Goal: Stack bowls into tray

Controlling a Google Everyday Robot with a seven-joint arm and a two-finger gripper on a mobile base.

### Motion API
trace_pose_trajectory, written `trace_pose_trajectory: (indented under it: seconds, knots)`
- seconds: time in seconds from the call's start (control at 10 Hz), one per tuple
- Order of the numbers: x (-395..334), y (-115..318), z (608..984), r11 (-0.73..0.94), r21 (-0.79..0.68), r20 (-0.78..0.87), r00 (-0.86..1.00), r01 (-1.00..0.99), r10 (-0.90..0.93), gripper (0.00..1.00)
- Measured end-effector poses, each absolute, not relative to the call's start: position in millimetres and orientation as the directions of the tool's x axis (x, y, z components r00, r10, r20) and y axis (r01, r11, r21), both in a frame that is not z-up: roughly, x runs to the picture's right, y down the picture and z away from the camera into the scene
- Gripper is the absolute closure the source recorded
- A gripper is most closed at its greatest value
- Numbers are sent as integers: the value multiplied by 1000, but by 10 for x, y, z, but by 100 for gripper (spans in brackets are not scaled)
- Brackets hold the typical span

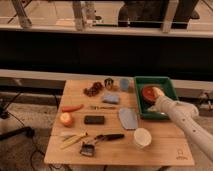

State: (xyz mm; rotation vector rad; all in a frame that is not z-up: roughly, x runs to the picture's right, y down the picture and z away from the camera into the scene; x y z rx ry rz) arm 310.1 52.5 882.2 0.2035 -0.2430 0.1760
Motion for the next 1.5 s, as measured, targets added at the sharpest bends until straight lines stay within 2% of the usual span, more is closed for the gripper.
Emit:
trace_pose_trajectory:
  seconds: [0.4, 1.0, 1.5]
  knots:
    - [3218, 367, 8750, 957, 210, 234, 961, -200, 149, 20]
    - [3797, -64, 8447, 925, 203, 216, 936, -321, 278, 20]
    - [3658, -319, 8192, 899, 135, 301, 881, -418, 364, 20]
